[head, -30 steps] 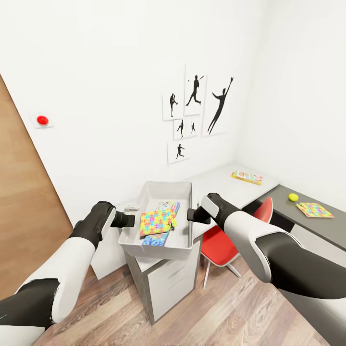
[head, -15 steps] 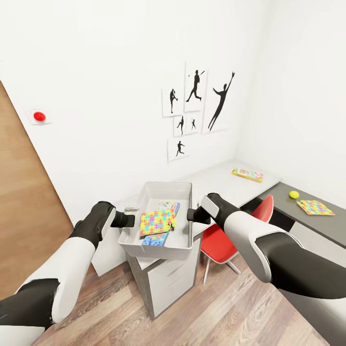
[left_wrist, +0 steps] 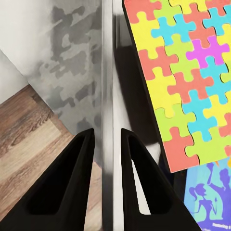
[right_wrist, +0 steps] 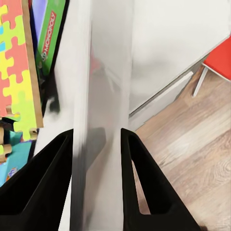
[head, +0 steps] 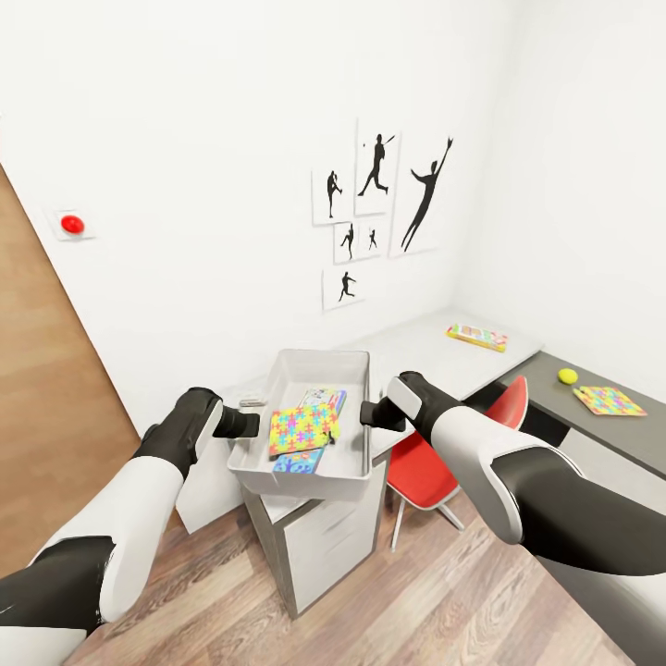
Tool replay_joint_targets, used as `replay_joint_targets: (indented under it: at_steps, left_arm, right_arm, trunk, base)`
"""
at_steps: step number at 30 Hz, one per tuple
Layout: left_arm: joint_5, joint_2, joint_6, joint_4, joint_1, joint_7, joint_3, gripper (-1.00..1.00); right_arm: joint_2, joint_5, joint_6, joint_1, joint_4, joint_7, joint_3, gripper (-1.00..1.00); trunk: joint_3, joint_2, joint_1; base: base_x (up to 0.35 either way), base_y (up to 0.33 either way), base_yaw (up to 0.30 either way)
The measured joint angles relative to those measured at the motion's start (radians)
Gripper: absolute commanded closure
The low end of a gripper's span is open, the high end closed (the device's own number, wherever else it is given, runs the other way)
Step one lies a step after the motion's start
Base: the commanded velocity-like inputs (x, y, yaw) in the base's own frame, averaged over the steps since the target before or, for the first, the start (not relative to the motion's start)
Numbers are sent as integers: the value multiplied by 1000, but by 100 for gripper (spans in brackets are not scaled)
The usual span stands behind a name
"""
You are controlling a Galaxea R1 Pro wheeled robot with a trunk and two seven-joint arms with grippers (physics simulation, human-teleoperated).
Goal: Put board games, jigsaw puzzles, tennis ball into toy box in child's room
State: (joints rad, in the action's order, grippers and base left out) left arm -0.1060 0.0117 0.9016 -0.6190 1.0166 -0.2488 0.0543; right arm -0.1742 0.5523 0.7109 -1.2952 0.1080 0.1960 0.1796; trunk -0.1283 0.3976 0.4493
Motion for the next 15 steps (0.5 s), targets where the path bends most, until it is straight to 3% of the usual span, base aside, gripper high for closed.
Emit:
replay_joint_targets:
  at_steps: [8, 15]
  left_arm:
    - [0, 0, 0, 0, 0, 0, 0, 100]
    - [0, 0, 2, 0, 0, 0, -1, 100]
  right_arm:
    - [0, 0, 0, 0, 0, 0, 0, 100]
    - [0, 0, 0, 0, -1, 0, -1, 100]
  trunk:
    - [0, 0, 0]
    - [0, 0, 0]
  base:
    - [35, 5, 0]
    - [153, 86, 0]
